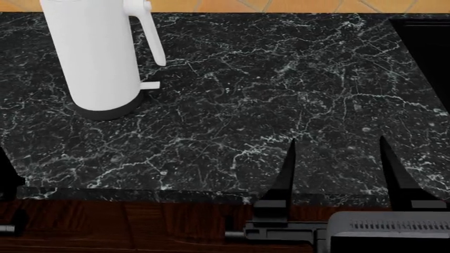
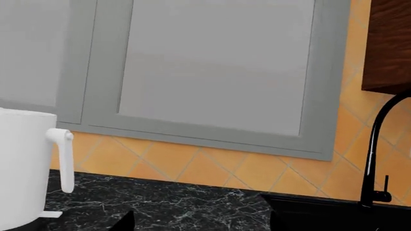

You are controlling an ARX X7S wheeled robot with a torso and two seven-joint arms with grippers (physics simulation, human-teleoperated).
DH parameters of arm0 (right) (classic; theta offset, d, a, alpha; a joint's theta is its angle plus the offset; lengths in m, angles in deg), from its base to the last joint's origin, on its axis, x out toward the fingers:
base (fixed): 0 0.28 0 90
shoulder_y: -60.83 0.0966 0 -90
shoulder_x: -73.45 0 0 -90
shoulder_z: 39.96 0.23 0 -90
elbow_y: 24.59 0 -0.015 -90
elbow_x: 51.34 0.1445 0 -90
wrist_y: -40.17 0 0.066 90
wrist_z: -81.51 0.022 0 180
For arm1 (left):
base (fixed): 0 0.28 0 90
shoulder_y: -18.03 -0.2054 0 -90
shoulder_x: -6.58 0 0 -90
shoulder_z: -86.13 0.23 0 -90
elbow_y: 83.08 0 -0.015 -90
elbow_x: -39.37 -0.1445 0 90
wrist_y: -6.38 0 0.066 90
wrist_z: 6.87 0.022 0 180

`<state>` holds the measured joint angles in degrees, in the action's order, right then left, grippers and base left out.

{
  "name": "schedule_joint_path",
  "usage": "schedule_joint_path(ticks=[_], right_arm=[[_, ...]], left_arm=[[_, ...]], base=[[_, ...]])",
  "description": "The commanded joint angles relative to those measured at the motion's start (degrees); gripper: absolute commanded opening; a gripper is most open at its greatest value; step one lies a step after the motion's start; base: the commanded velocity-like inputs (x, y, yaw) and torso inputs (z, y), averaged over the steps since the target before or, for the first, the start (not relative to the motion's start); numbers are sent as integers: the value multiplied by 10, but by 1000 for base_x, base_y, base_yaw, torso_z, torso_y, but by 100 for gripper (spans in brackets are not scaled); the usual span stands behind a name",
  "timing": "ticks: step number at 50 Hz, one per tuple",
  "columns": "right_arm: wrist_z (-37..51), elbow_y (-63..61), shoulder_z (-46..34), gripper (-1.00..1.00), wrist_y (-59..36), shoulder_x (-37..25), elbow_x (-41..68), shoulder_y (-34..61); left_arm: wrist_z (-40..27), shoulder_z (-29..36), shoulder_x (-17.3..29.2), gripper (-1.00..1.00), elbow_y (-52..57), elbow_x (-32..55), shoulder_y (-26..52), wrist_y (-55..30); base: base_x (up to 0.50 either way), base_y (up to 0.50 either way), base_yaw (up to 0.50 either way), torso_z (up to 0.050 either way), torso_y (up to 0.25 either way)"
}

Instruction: Press the button to open the lid of the electric kettle.

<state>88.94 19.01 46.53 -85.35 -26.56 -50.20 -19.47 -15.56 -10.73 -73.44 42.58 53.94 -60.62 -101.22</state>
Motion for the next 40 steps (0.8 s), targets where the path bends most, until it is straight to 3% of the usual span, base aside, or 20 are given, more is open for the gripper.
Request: schedule_joint_path(ticks=[1,6,14,23,40], right_arm=[[10,-46,-8,100,-27,-13,-3,5],[10,-51,-7,100,-27,-14,1,4],[0,-50,3,100,-19,-9,28,0],[-6,-46,-4,100,-7,-12,40,-1],[-9,-63,22,100,-27,-1,91,1]], left_arm=[[-12,-11,17,100,23,-1,13,-8],[-31,-12,15,100,22,-14,16,-17],[-39,-5,13,100,18,-25,14,-2],[-48,-7,18,100,29,-29,13,-2],[-64,-67,26,100,46,25,20,-20]], base=[[270,480,0,50,0],[270,485,0,47,0],[405,339,0,0,0],[500,7,0,0,0],[500,0,0,0,0]])
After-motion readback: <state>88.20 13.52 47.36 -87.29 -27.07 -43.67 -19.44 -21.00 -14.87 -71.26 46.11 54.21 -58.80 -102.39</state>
